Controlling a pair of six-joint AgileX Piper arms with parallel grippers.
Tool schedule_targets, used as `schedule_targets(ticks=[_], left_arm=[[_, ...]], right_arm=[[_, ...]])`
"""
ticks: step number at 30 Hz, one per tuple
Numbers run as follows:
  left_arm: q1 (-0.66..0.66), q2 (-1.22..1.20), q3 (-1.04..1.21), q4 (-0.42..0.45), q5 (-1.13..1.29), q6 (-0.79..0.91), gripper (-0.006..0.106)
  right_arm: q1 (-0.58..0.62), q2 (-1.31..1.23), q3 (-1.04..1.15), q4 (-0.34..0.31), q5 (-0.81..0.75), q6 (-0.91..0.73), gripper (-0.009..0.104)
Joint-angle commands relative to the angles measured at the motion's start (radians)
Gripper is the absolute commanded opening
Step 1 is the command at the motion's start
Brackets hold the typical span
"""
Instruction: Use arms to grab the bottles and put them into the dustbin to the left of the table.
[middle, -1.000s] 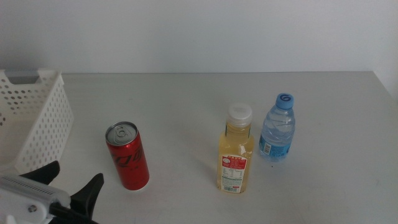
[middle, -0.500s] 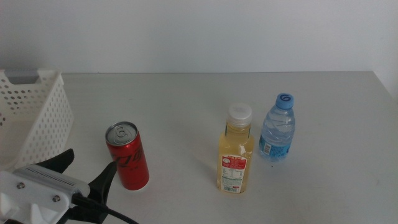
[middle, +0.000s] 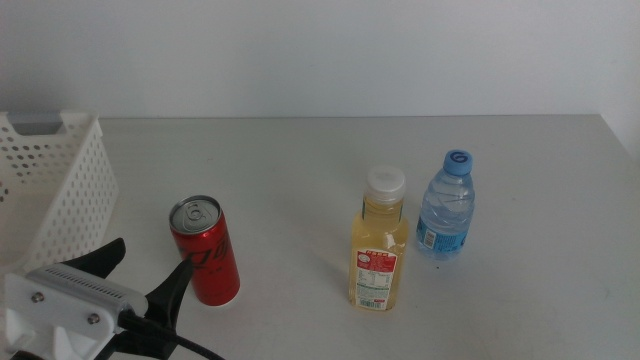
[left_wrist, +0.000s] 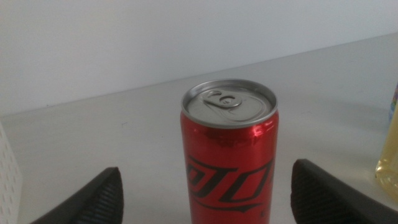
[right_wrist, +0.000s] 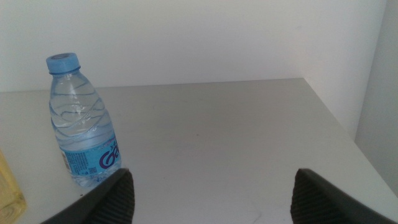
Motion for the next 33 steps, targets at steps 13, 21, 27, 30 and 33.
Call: schedule_targets(ticks=[13,21,27,30,33], left_arm=[[-0.007,-0.011,-0.07,0.03,0.024,-0.036,0.091],[-0.007,-0.011,-0.143,0.04,0.117,-0.031,0.091],[-0.007,0.041,-0.178,0.059,0.115,-0.032,0.091],[-0.007,0.081,-0.19,0.075,0.094,-0.035,0.091],[-0.007,0.116,-0.201,0.095,0.064,-0.035,0.091]], right_arm=[[-0.006,-0.022,-0.01,-0.008,-0.082,-0.004,0.064],[-0.006,-0.022,-0.01,-0.008,-0.082,-0.004,0.064],[-0.006,-0.022,-0.01,-0.008,-0.082,-0.004,0.064],[-0.006,-0.022,-0.01,-0.008,-0.082,-0.004,0.064],[-0.006,-0.022,-0.01,-0.008,-0.082,-0.004,0.064]])
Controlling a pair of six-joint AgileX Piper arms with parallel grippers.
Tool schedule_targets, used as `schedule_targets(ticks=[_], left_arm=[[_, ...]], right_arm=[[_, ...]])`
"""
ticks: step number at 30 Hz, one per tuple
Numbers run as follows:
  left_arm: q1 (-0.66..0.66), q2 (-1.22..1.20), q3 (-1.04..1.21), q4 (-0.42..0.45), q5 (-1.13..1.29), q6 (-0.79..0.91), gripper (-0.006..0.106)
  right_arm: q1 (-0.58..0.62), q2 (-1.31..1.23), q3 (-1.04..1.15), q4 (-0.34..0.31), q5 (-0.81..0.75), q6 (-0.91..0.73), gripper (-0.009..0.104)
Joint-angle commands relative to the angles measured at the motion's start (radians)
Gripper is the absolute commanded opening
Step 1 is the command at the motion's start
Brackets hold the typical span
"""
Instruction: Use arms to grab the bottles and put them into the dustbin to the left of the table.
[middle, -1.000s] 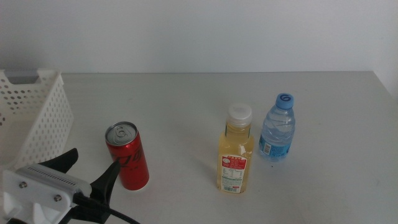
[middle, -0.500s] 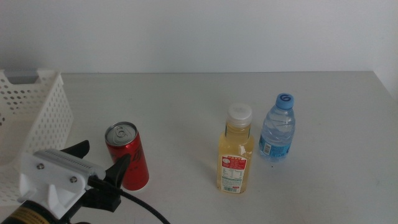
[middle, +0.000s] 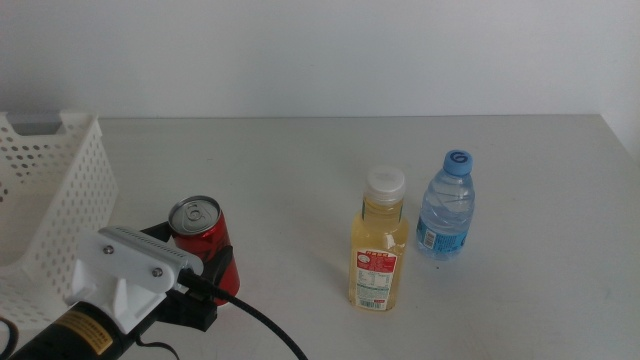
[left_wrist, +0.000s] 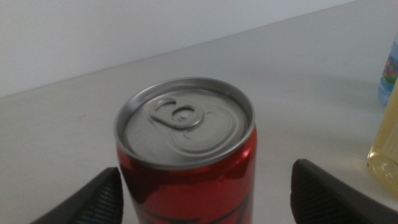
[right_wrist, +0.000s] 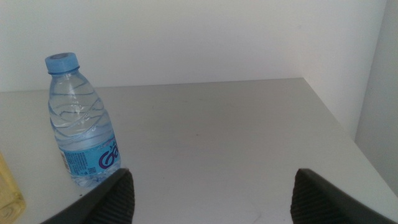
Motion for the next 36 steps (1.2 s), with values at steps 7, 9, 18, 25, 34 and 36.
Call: schedule_targets(ticks=[7,9,18,25,34,36], left_arm=[[-0.007,0.086,-0.027,0.001,-0.196,-0.04,0.091],[-0.005,0.125,-0.027,-0.005,-0.24,-0.04,0.091],[-0.005,0.294,-0.068,-0.026,-0.347,-0.081,0.091],[-0.005,0.345,-0.117,-0.025,-0.347,-0.07,0.091],[-0.005,0.344,-0.15,-0.047,-0.347,-0.04,0.091],[-0.005,0.344,-0.15,-0.047,-0.347,-0.072,0.09]], right_arm=[[-0.006,-0.022,-0.01,-0.008,-0.082,-0.004,0.064],[-0.006,-0.022,-0.01,-0.008,-0.082,-0.004,0.064],[-0.006,-0.022,-0.01,-0.008,-0.082,-0.004,0.064],[-0.006,-0.022,-0.01,-0.008,-0.082,-0.004,0.064],[-0.006,-0.022,-0.01,-0.008,-0.082,-0.004,0.064],[-0.006,-0.022,-0.01,-0.008,-0.082,-0.004,0.064]])
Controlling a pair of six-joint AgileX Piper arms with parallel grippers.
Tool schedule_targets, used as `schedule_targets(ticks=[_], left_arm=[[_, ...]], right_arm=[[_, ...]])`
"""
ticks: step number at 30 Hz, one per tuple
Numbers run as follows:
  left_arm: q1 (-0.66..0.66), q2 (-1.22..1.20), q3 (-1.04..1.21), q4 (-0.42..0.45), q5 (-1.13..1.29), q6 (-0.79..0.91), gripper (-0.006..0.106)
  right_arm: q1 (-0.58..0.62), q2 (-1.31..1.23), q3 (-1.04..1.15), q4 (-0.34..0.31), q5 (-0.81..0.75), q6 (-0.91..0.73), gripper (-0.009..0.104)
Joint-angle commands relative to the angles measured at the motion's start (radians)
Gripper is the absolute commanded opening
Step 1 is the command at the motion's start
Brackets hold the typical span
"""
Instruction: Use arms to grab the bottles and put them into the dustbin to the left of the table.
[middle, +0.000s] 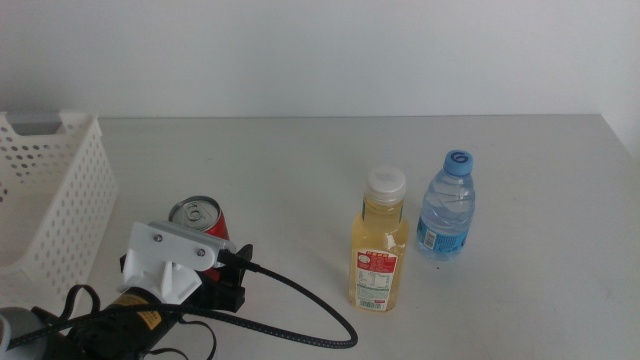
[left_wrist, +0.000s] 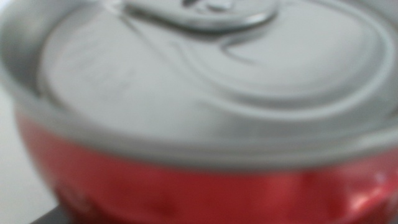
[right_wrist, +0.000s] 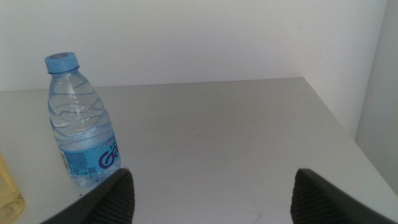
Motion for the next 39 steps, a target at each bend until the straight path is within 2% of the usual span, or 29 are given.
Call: schedule_targets(ticks=[1,5,12,17,22,26,35,39], left_arm=[[-0.005,-0.033,-0.014,-0.012,-0.178,-0.042,0.088],[-0.005,-0.033,-0.014,-0.027,-0.178,-0.069,0.075],[-0.005,-0.039,-0.014,-0.034,-0.176,-0.069,0.036],[-0.005,-0.113,-0.014,-0.036,-0.098,-0.09,0.019],[-0.005,-0.252,-0.037,-0.039,0.116,-0.102,0.017],[-0.005,-0.369,-0.121,-0.039,0.394,-0.071,0.017],[0.001,-0.513,-0.437,-0.039,1.066,0.079,0.017],[0.09,-0.508,-0.613,-0.055,1.369,0.081,0.017]], right_arm=[[-0.006,-0.022,-0.01,-0.008,-0.082,-0.004,0.064],[-0.006,-0.022,-0.01,-0.008,-0.082,-0.004,0.064],[-0.006,-0.022,-0.01,-0.008,-0.082,-0.004,0.064],[-0.006,-0.022,-0.01,-0.008,-0.082,-0.004,0.064],[-0.006,-0.022,-0.01,-0.008,-0.082,-0.004,0.064],[-0.006,-0.022,-0.01,-0.008,-0.082,-0.004,0.064],[-0.006,-0.022,-0.01,-0.008,-0.082,-0.004,0.064],[-0.006,-0.022,-0.01,-0.008,-0.082,-0.004,0.064]])
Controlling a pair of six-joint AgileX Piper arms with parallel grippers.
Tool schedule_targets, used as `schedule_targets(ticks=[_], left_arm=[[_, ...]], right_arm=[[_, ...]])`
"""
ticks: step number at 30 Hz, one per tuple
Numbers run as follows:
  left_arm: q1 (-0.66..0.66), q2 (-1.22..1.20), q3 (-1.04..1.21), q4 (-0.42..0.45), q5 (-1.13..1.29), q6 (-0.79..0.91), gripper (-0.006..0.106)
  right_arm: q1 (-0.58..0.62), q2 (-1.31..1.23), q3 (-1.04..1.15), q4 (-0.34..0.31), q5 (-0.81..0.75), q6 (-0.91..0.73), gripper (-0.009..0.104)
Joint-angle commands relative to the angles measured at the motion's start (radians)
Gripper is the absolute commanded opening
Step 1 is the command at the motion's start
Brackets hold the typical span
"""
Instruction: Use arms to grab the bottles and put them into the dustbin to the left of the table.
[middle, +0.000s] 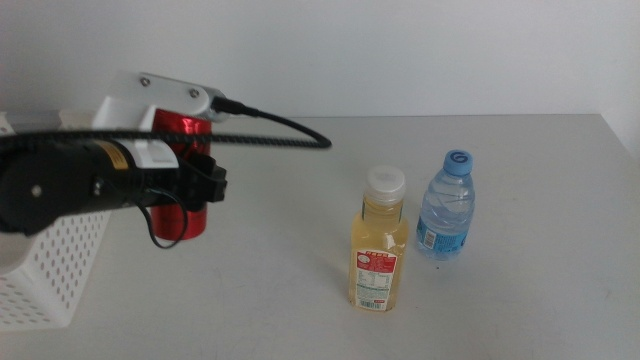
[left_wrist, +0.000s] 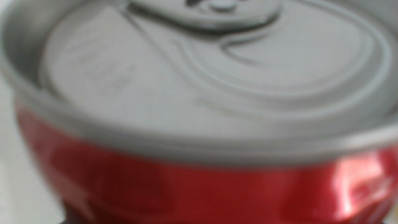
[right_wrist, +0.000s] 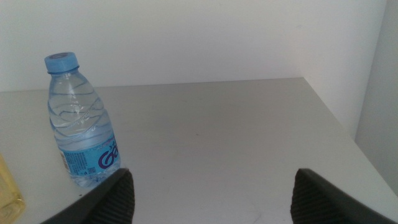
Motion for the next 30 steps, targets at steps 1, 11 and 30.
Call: schedule_targets(ticks=[1,11,30], left_arm=[[0.066,-0.035,-0.137,-0.021,0.115,0.002,0.017],[0.372,0.063,-0.628,0.01,0.775,0.102,0.017],[0.643,0.326,-0.745,0.042,0.856,0.18,0.017]], right_arm=[[-0.006,-0.022,-0.01,-0.008,-0.082,-0.004,0.064],[-0.006,-0.022,-0.01,-0.008,-0.082,-0.004,0.064],[-0.006,-0.022,-0.01,-0.008,-0.082,-0.004,0.064]])
